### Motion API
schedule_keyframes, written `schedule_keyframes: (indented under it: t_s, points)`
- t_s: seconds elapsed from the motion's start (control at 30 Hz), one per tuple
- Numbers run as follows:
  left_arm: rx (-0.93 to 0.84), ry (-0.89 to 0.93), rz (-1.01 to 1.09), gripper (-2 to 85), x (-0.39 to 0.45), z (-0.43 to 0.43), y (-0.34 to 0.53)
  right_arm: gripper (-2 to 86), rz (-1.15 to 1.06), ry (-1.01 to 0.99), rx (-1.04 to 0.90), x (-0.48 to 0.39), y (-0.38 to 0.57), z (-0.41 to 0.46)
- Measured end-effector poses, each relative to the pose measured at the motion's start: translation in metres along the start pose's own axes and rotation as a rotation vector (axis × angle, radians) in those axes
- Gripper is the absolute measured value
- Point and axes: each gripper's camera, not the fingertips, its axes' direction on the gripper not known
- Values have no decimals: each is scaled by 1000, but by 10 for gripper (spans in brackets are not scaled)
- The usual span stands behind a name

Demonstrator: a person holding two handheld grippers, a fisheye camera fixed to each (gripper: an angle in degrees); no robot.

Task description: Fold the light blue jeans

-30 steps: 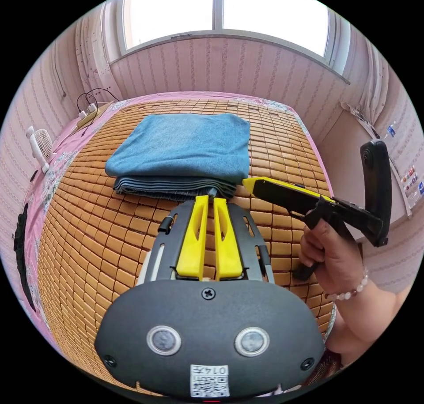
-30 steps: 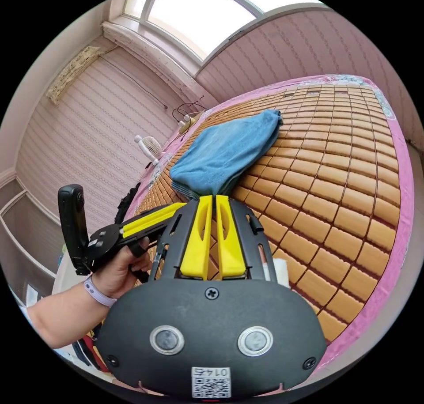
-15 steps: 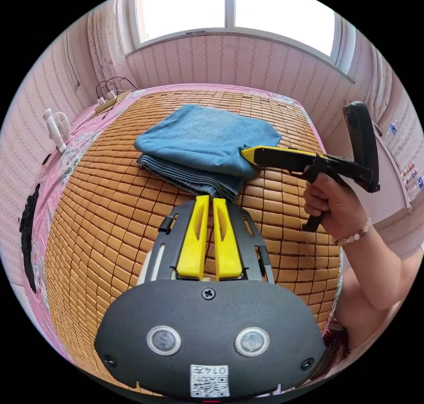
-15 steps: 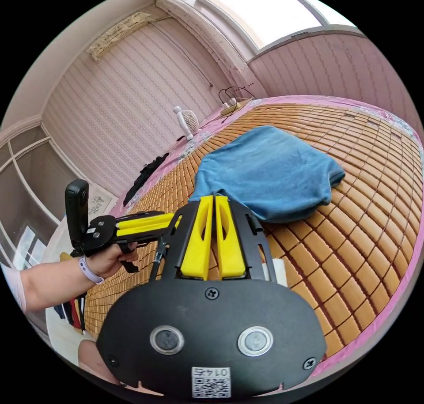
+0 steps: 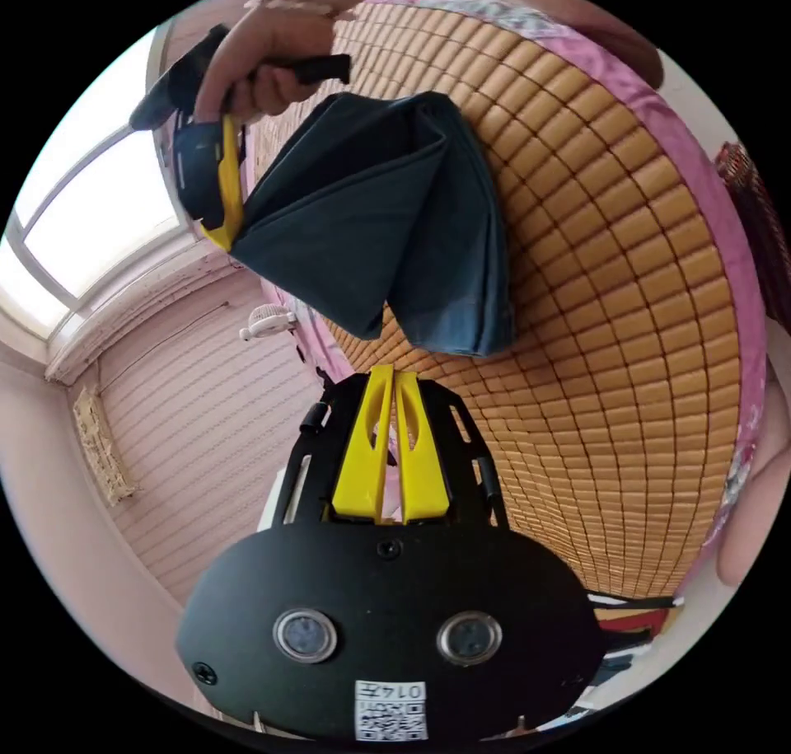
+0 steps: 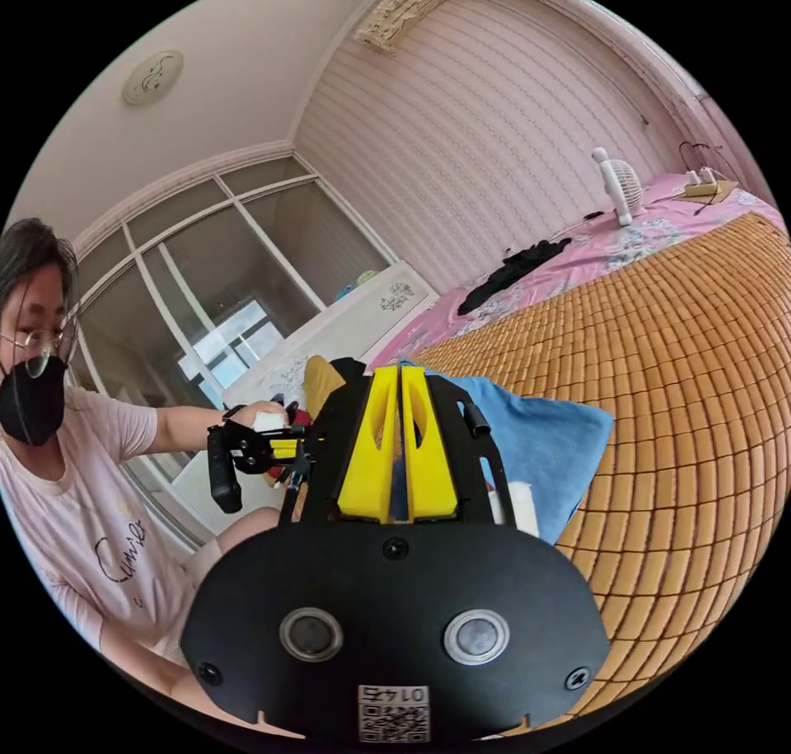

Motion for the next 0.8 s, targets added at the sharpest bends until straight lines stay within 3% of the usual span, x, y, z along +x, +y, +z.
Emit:
schedule_keyframes:
  t_s: [0.2,0.3,0.5,0.63,0.8]
  points:
    - [-67,-19,31,-10,76,-49,43,1,-39,69,-240,-75,41,72]
    - [-89,-115,48,-10,96,-71,58,1,-46,95,-303,-104,58,89]
    - [-50,-134,-28,-10,119,-103,89,1,-27,145,-338,-141,71,100]
    - [-39,-80,-161,-10,126,-105,113,2,-4,207,-297,-152,71,102]
    - [31,205,-515,-10,123,-93,160,3,114,463,53,-156,59,62]
